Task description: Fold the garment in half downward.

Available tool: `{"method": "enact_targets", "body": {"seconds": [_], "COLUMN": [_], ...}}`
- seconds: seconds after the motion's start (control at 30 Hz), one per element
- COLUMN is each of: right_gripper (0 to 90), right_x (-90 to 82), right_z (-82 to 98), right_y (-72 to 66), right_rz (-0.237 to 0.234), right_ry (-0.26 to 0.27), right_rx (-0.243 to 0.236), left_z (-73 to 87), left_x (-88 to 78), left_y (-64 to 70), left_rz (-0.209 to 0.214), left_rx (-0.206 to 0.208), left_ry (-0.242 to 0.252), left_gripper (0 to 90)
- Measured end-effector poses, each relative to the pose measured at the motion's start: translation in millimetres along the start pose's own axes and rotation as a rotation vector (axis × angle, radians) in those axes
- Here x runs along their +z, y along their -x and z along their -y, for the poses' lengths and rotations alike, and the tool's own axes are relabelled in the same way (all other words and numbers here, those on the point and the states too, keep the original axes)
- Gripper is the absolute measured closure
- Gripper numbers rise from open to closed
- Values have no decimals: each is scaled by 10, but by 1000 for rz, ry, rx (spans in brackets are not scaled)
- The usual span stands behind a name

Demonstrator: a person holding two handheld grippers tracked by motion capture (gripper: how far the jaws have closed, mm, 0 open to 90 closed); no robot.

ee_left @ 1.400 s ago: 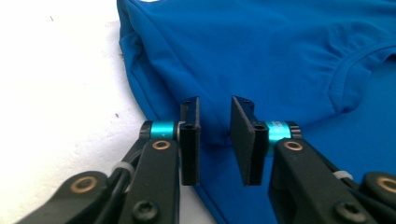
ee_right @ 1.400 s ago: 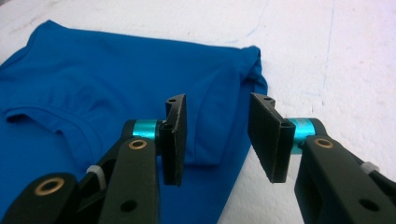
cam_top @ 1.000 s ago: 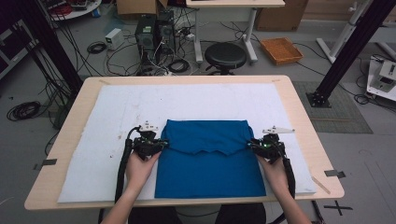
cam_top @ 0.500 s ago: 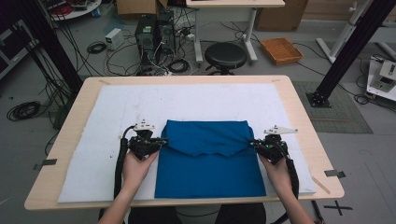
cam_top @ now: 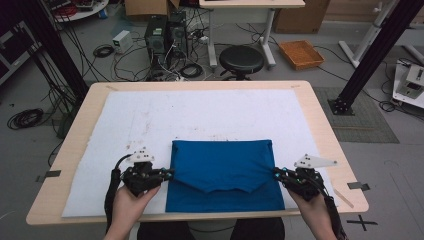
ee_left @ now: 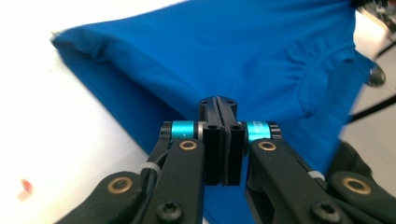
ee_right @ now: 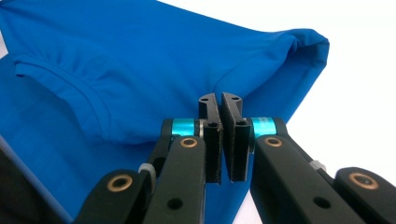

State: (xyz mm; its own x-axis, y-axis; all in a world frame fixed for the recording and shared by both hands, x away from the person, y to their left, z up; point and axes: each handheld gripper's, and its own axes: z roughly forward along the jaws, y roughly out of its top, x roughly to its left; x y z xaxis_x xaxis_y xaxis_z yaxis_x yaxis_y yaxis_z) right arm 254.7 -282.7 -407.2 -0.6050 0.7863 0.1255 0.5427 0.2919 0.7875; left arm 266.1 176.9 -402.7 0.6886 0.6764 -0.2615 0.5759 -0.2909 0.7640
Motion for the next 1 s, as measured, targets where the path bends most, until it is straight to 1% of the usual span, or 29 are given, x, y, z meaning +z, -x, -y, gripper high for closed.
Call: {"method": "enact_targets", "body": {"seconds": [0.03, 0.07, 0.1, 0.13, 0.17, 0.2, 0.23, 0.33, 0.4, 0.43, 0.47, 0.53, 0.57, 0.6, 0.63, 0.67, 0.7, 0.77, 0.8, 0.83, 0.87, 0.9, 0.93, 0.97, 1.0], "right_gripper": [874, 874, 874, 874, 874, 874, 874, 874, 874, 873, 869, 855, 789, 767, 729, 729, 698, 696, 674, 663, 663, 651, 643, 626, 626], "right_x": [-37, -37, -99, -99, -144, -144, -167, -170, -166, -148, -134, -121, -111, -112, -116, -116, -119, -109, -91, -28, -28, 63, 116, 170, 170], "right_z": [33, 33, 97, 97, 163, 163, 229, 316, 343, 388, 404, 415, 413, 396, 371, 371, 336, 247, 195, 80, 80, -43, -106, -167, -167], "right_y": [-23, -23, -70, -70, -108, -108, -136, -156, -160, -161, -160, -163, -167, -162, -151, -151, -133, -65, -27, 60, 60, 141, 184, 225, 225], "right_rz": [-2, -2, -5, -5, -11, -11, -13, -5, -2, 0, 0, 6, 13, 18, 32, 32, 50, 76, 97, 123, 123, 142, 146, 150, 150], "right_ry": [0, 0, -4, -4, -8, -8, -17, -34, -38, -50, -54, -61, -63, -57, -46, -46, -34, -7, 9, 41, 41, 67, 70, 77, 77], "right_rx": [-4, -4, -9, -9, -13, -13, -14, -17, -18, -17, -25, -33, -43, -52, -58, -58, -53, -52, -58, -68, -68, -71, -67, -58, -58], "left_z": [34, 70, 103, 132, 189, 189, 214, 292, 306, 337, 337, 365, 373, 368, 329, 329, 297, 208, 157, 48, 48, -8, -61, -152, -152], "left_x": [-16, -29, -43, -58, -72, -72, -74, -48, -38, -9, -9, 18, 19, 16, 0, 0, -10, -8, -2, 37, 37, 62, 94, 175, 175], "left_y": [46, 87, 127, 159, 215, 215, 238, 279, 276, 265, 265, 263, 263, 261, 233, 233, 212, 153, 111, 20, 20, -41, -102, -212, -212], "left_rz": [3, 7, 9, 11, 12, 12, 7, -3, -7, -12, -12, -32, -46, -68, -89, -89, -102, -140, -152, -184, -184, -191, -192, -205, -205], "left_rx": [6, 11, 15, 26, 36, 36, 38, 54, 58, 60, 60, 78, 86, 90, 85, 85, 89, 89, 95, 91, 91, 86, 77, 65, 65], "left_ry": [-6, -10, -15, -25, -37, -37, -46, -74, -81, -93, -93, -102, -97, -88, -58, -58, -40, -2, 12, 50, 50, 60, 74, 91, 91], "left_gripper": [889, 889, 889, 889, 889, 889, 889, 889, 889, 889, 888, 888, 823, 724, 682, 658, 658, 571, 563, 541, 535, 535, 535, 535, 534]}}
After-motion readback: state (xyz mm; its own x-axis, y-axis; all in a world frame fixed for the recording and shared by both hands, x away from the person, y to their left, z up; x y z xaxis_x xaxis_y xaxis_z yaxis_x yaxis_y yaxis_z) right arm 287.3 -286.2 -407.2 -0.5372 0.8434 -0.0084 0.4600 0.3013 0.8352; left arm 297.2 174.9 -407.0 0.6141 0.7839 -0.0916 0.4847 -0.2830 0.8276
